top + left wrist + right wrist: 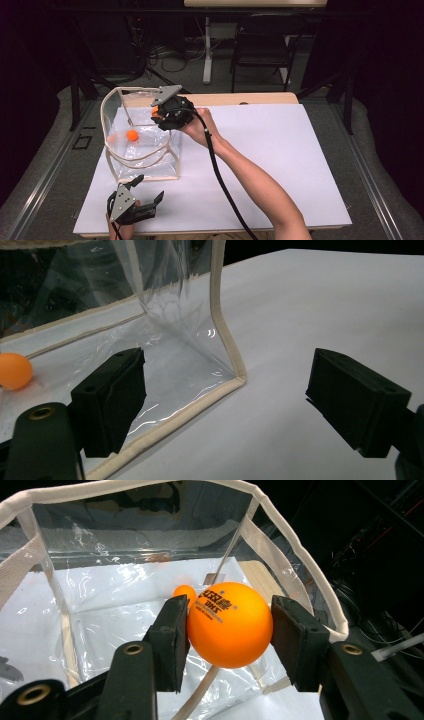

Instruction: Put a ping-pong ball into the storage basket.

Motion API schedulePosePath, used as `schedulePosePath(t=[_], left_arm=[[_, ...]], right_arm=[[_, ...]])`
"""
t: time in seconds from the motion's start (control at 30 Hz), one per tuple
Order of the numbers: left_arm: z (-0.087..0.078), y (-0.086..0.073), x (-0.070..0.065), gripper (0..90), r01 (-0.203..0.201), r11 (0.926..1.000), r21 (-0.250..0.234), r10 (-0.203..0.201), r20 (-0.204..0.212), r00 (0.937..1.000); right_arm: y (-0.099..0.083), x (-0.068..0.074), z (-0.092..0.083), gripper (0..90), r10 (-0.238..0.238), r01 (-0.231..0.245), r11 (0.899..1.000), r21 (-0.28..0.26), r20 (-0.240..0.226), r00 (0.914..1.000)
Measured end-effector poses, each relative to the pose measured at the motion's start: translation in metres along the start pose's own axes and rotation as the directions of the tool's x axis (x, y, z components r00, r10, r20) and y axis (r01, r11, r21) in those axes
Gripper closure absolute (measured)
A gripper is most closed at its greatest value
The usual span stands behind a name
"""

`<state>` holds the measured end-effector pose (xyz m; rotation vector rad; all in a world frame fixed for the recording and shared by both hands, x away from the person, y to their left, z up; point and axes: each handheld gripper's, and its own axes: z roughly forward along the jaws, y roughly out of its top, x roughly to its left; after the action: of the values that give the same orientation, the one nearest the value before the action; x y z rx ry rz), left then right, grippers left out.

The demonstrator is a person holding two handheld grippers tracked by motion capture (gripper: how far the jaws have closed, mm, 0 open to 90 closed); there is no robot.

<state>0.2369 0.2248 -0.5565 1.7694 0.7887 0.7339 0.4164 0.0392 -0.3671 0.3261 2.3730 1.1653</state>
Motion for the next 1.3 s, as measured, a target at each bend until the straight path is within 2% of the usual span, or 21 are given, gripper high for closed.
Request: schedulePosePath(t=[1.3], left_arm=[[-0.001,0.000,0.001,15.6,0.000,1.0000,-0.002,0.000,-0.004,1.0000]], right_arm=[[0.002,0.012,0.010,50.8,-0.016,0.018,0.999,0.046,-0.049,0.9987]])
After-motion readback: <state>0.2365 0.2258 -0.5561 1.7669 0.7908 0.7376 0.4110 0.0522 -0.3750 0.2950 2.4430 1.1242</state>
